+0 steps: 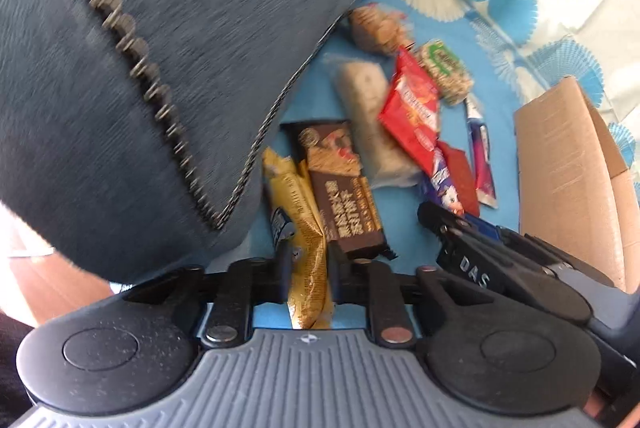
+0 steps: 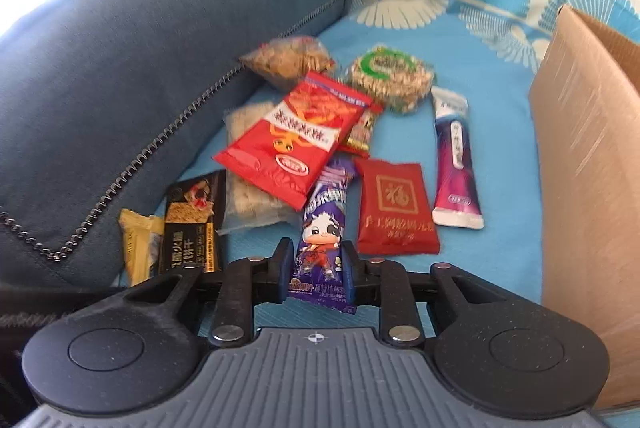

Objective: Organize snacks
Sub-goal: 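Grasp the purple-wrapped bar with the right tool while the left tool approaches the cone snack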

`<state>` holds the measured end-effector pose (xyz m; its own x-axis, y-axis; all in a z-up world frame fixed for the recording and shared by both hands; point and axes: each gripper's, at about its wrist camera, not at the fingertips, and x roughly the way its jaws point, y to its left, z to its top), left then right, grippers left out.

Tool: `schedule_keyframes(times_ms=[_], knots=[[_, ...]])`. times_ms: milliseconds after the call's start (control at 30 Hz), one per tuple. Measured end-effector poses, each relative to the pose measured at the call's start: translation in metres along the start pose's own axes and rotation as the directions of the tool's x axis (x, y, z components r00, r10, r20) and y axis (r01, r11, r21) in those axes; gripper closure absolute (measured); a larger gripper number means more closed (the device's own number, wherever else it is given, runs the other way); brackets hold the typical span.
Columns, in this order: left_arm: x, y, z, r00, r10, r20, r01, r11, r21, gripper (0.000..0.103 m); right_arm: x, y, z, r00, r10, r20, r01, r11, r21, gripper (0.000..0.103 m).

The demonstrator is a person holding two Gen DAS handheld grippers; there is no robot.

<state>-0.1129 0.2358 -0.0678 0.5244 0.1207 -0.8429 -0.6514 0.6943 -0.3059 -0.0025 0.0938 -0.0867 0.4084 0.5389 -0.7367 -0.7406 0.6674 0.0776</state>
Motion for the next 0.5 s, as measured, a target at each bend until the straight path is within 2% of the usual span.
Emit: schedule_keyframes(times_ms=[33, 200, 333, 367, 500], knots=[[0.000, -0.001, 0.000, 1.000, -0.018, 0.005, 0.018, 1.000, -0.003, 0.089, -0.004, -0.001, 0.000, 1.000, 0.001, 0.006, -0.001, 1.000, -0.002, 0.080], [0.007, -0.011, 0.003, 0.991, -0.134, 0.012, 0.134, 0.991, -0.022, 0.090, -0.026, -0.006, -0.006, 1.000, 0.010, 0.007, -0.010, 1.000, -0.024, 0.081], [0.010, -0.026, 0.001, 0.973, -0.227, 0.046, 0.225, 0.973, 0.046, 0.093, -0.041, -0.008, -0.020, 1.000, 0.003, 0.006, -0.002, 0.998, -0.070, 0.081], [0.013, -0.029, -0.001, 0.968, -0.246, 0.043, 0.243, 0.968, 0.060, 0.098, -0.042, -0.008, -0.025, 1.000, -0.009, -0.006, 0.008, 0.997, -0.075, 0.081], [0.022, -0.037, -0.008, 0.955, -0.296, 0.022, 0.293, 0.953, 0.076, 0.099, -0.049, -0.007, -0.043, 0.999, -0.036, -0.033, 0.033, 0.996, -0.080, 0.081]])
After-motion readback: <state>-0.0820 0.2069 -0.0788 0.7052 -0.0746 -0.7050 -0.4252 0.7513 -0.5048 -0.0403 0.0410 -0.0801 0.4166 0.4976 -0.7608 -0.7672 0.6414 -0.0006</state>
